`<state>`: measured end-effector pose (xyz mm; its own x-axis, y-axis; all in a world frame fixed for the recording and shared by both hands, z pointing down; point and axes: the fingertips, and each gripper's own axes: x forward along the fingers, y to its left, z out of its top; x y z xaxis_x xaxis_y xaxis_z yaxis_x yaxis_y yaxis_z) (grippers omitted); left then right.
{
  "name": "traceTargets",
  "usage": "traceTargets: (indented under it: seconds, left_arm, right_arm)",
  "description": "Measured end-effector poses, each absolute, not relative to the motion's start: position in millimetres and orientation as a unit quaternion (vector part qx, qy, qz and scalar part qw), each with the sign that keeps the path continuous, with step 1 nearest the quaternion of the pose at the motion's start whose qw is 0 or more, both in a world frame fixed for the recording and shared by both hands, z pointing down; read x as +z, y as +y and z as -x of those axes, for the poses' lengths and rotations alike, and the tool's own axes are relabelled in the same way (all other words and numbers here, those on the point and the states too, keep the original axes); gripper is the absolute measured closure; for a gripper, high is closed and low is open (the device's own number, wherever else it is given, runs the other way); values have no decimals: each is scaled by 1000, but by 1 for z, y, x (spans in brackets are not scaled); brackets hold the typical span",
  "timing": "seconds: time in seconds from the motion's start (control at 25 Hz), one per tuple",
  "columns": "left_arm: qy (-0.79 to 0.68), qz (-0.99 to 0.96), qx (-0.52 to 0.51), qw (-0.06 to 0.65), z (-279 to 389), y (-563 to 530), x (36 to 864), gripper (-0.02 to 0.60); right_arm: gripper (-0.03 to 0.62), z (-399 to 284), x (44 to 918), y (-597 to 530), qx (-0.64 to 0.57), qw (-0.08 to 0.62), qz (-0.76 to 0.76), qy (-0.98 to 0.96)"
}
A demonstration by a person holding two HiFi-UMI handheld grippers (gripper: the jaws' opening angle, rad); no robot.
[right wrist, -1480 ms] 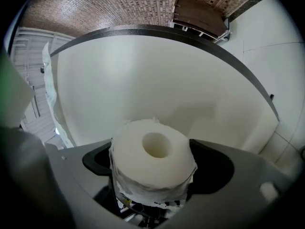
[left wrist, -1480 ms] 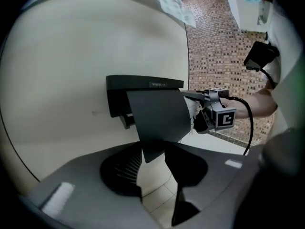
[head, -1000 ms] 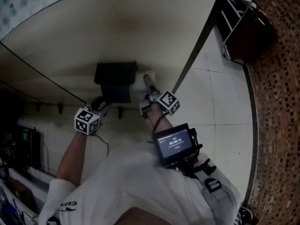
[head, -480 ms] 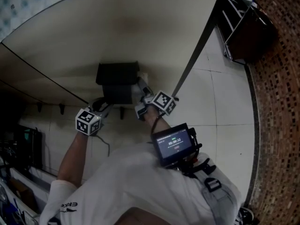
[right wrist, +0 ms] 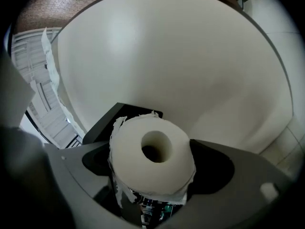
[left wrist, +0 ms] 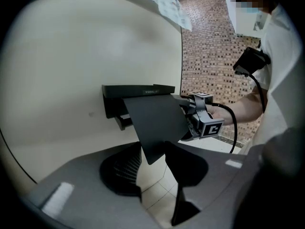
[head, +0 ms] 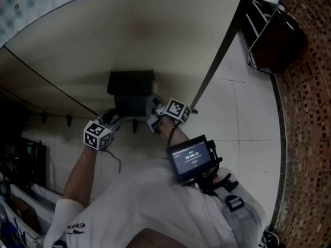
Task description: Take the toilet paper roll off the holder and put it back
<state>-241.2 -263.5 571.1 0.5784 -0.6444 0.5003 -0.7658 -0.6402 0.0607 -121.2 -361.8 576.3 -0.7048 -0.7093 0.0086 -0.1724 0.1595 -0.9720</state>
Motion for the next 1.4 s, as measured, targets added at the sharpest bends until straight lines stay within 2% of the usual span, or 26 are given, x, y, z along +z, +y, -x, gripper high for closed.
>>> traceTargets:
  seconds: [0.96, 1.4]
  left_arm:
    - [-420, -868, 234, 123, 252, -243, 570, 428]
    - [-432, -862, 231, 128, 250, -239, 569, 431]
  right_arm:
    - [120, 177, 572, -340, -526, 110, 171, 826]
    - [123, 193, 579, -330, -435, 28, 148, 888]
